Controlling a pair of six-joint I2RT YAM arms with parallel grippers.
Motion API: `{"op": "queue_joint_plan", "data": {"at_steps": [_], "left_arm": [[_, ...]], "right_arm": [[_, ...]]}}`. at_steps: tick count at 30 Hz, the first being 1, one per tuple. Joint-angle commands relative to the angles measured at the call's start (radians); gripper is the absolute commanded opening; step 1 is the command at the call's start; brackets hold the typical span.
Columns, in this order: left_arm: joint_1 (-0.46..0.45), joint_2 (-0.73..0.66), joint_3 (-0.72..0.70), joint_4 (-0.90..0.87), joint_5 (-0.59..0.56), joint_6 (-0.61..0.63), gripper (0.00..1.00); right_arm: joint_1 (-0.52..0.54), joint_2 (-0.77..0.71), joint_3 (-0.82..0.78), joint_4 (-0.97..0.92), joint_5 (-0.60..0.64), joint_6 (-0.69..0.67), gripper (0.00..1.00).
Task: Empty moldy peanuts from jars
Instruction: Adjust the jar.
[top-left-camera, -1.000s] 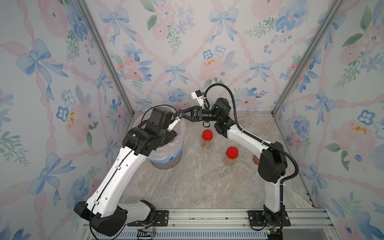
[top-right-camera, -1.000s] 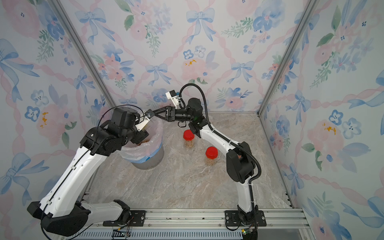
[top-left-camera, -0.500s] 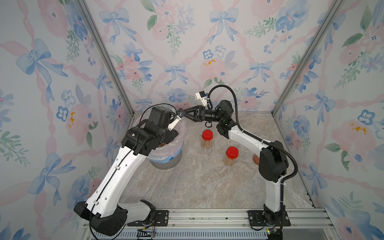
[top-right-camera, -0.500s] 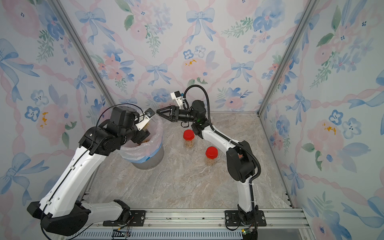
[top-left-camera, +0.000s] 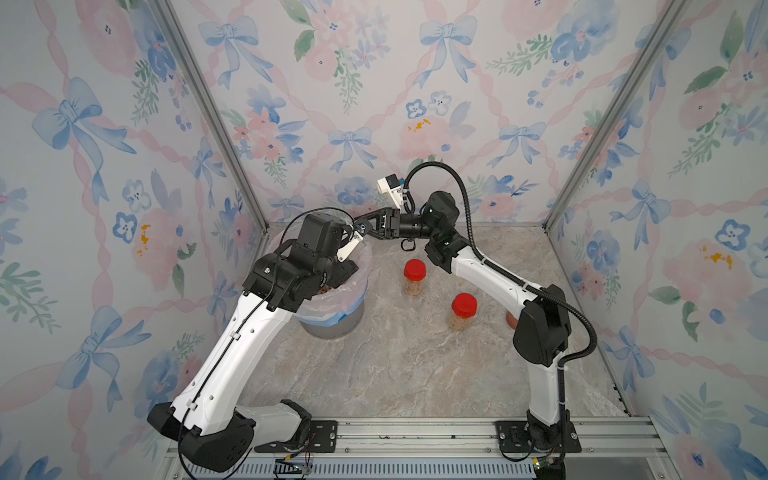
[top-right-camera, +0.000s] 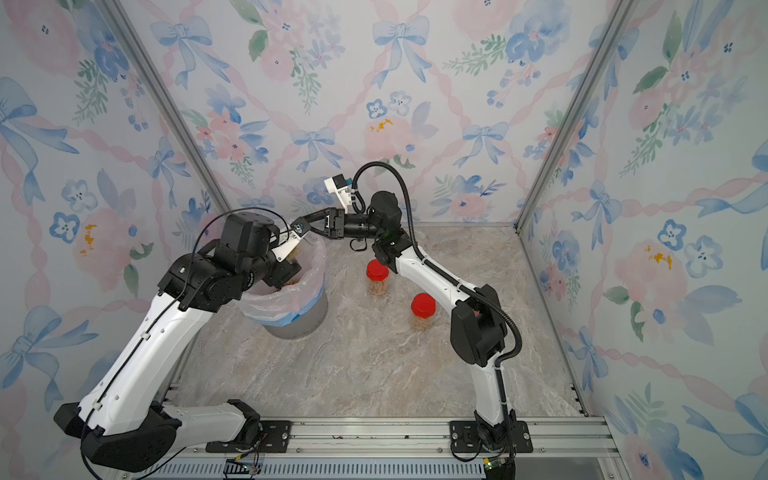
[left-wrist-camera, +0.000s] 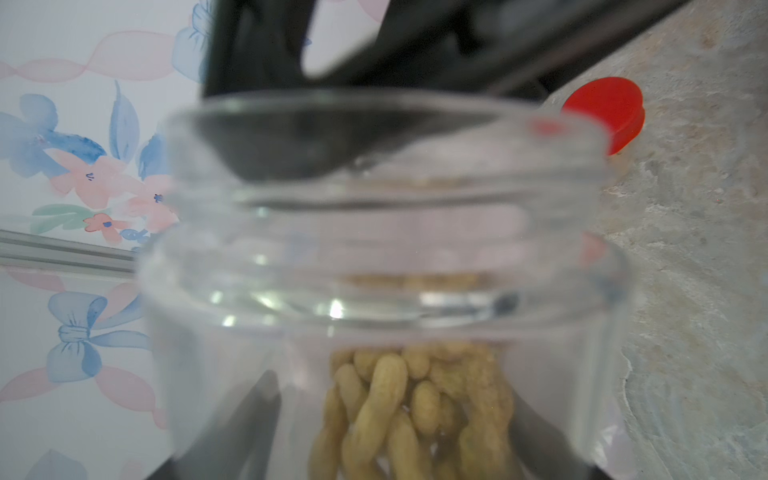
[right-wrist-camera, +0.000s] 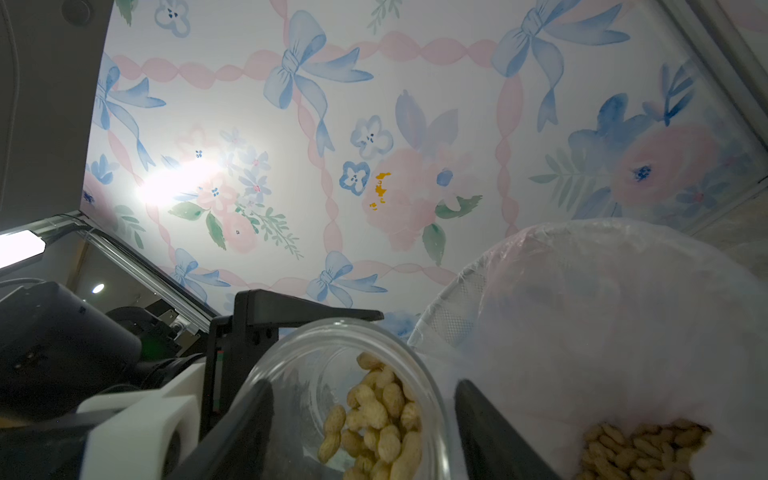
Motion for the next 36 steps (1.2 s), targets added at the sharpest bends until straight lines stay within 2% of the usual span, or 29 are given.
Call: {"op": "queue_joint_plan", "data": {"at_steps": [1,4,7,10,16,25,36], "left_arm": [[-0.006,-0.017,0.049,0.048,-0.010,-0.015,0.08],[-0.006,-0.018,0.054,0.050,-0.013,-0.013,0.07],[-0.009,-0.017,0.062,0.054,-0.011,-0.010,0.08],[-0.011,-0.015,0.070,0.055,-0.005,-0.010,0.08],[-0.015,-0.015,0.074,0.066,-0.019,-0.007,0.08],[-0.017,-0.046,0.074,0.099,-0.015,0.012,0.17],[-0.017,-0.071,0.058,0.145,-0.037,0.016,0.28]], "right_arm": [[0.015,0.028,0.024,-0.101,-0.005,-0.081,0.70],[0.014,0.027,0.004,-0.090,-0.007,-0.080,0.69],[0.014,0.029,0.003,-0.081,-0.013,-0.080,0.65],[0.016,0.037,0.018,-0.082,-0.026,-0.076,0.52],[0.031,0.045,0.034,-0.066,-0.055,-0.052,0.36],[0.038,0.079,0.061,-0.097,-0.054,-0.041,0.27],[0.041,0.117,0.075,-0.013,-0.070,0.046,0.22]]}}
